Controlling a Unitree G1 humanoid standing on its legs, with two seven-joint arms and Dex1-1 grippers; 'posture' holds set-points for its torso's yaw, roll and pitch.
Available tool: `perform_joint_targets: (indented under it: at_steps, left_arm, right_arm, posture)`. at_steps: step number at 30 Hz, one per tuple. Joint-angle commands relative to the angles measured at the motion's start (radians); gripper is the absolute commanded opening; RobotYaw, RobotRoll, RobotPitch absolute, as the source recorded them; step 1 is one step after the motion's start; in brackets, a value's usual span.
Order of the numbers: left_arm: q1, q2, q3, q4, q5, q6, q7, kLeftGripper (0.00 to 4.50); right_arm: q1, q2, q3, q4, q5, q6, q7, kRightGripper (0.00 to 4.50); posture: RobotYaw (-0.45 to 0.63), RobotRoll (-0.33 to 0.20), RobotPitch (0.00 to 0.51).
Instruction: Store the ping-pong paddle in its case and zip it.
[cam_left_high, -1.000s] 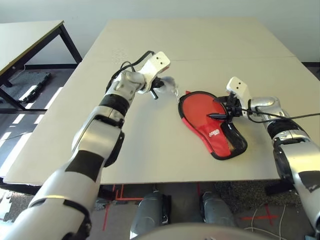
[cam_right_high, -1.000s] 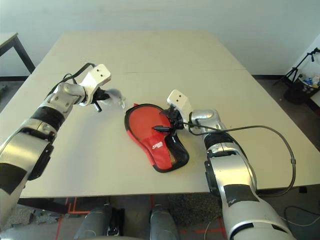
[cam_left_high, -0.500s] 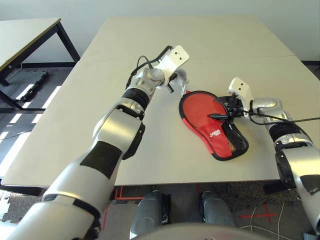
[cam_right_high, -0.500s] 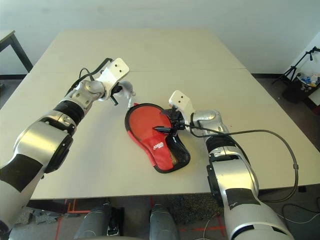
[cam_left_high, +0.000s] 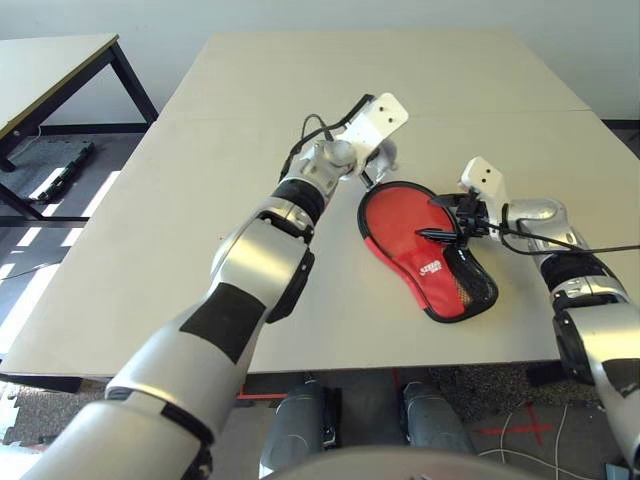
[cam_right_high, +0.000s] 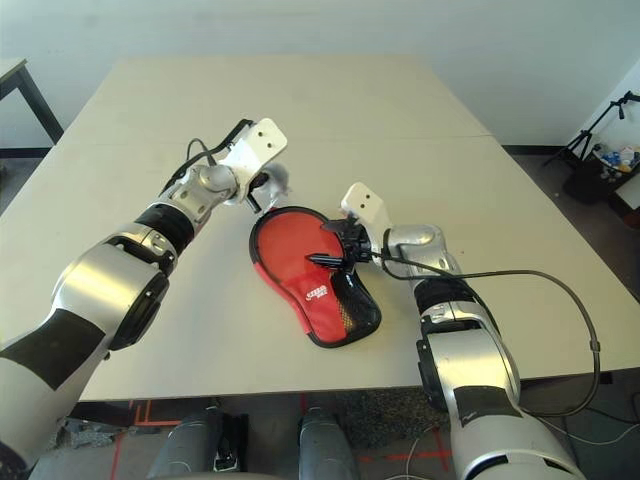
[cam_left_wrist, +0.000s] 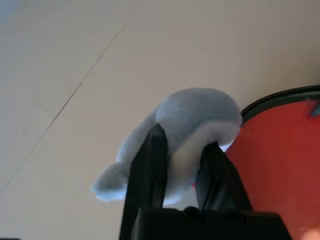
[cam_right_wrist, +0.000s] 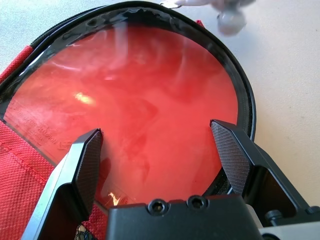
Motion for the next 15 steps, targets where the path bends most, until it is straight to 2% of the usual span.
perform_joint_targets:
  at_steps: [1,4,8,9,15]
  left_arm:
    - [-0.035,-0.068,0.017,-0.047,-0.017,-0.061,-0.059,2.1]
    - [-0.04,-0.076,0.026,-0.056,-0.016,-0.073,-0.062,3.04]
    - [-0.066,-0.047,0.036,-0.061,-0.019,-0.082,-0.054,4.35]
    - [-0.075,-0.033,0.04,-0.064,-0.022,-0.084,-0.054,4.47]
    - [-0.099,0.045,0.058,-0.079,-0.032,-0.09,-0.083,4.47]
  right_arm:
    - [0.058,0.016,0.054,0.054,-0.053,0.039,-0.003,4.5]
    - [0.052,0.021,0.055,0.059,-0.055,0.04,-0.009,4.5]
    - [0.045,0.028,0.056,0.07,-0.06,0.037,-0.017,4.5]
    - [0.044,0.03,0.057,0.072,-0.061,0.037,-0.019,4.5]
    - [0.034,0.036,0.06,0.091,-0.068,0.03,-0.029,4.5]
  posture:
    - [-0.19,0.0,0.09]
    - [-0.19,0.0,0.09]
    - [-0.17,0.0,0.09]
    - [-0.17,0.0,0.09]
    - [-0.15,0.0,0.087]
